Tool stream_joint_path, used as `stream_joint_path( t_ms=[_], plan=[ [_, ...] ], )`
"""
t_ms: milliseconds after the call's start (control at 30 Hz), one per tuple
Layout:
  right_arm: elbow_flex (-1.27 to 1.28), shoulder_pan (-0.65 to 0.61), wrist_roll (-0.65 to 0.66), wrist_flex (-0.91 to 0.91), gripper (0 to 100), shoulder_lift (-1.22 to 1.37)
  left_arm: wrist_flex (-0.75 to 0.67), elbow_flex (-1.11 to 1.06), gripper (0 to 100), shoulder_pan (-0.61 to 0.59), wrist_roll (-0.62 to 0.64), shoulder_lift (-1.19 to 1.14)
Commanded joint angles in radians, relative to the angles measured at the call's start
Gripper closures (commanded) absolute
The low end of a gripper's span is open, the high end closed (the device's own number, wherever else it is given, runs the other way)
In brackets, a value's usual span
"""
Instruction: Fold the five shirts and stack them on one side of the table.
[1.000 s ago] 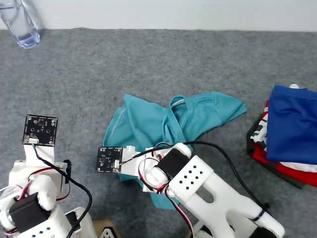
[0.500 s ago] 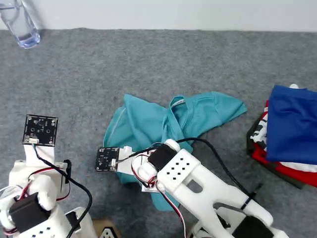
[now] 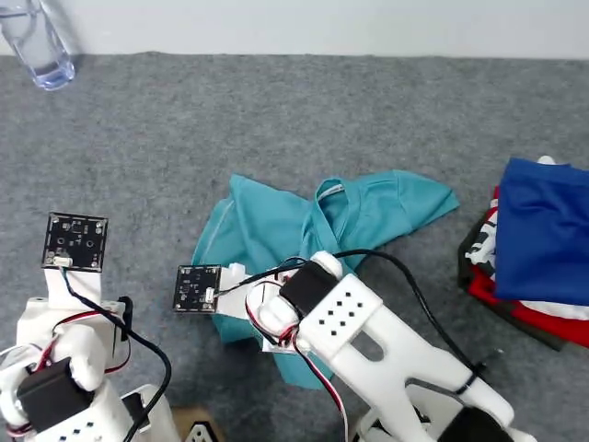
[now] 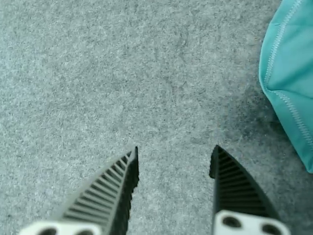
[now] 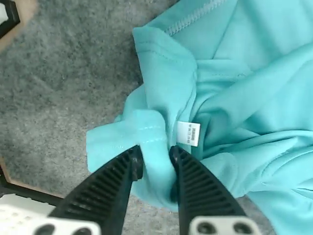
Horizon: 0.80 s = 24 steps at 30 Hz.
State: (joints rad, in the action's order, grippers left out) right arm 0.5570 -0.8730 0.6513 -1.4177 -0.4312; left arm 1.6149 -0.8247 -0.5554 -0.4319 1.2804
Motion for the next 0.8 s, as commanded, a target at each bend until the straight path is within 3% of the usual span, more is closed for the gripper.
stream_joint_path(
  t_ms=[0,167,267,467,767],
  plan=[
    [-0.023,0.013,-0.012,0.028,89.0,0.008,-0.023,0.002,77,0.005,0.009,0.006],
    [-0.028,0.012,-0.005,0.030,90.4,0.008,-0.023,0.002,77,0.005,0.009,0.006],
    [-0.049,0.012,-0.005,0.022,99.8,0.008,-0.023,0.002,77,0.005,0.009,0.006],
    [-0.158,0.030,0.008,-0.093,99.0,-0.013,-0.023,0.002,77,0.005,0.009,0.006],
    [-0.588,0.239,0.060,-0.326,99.0,-0.142,-0.025,0.004,77,0.003,0.009,0.006]
  ],
)
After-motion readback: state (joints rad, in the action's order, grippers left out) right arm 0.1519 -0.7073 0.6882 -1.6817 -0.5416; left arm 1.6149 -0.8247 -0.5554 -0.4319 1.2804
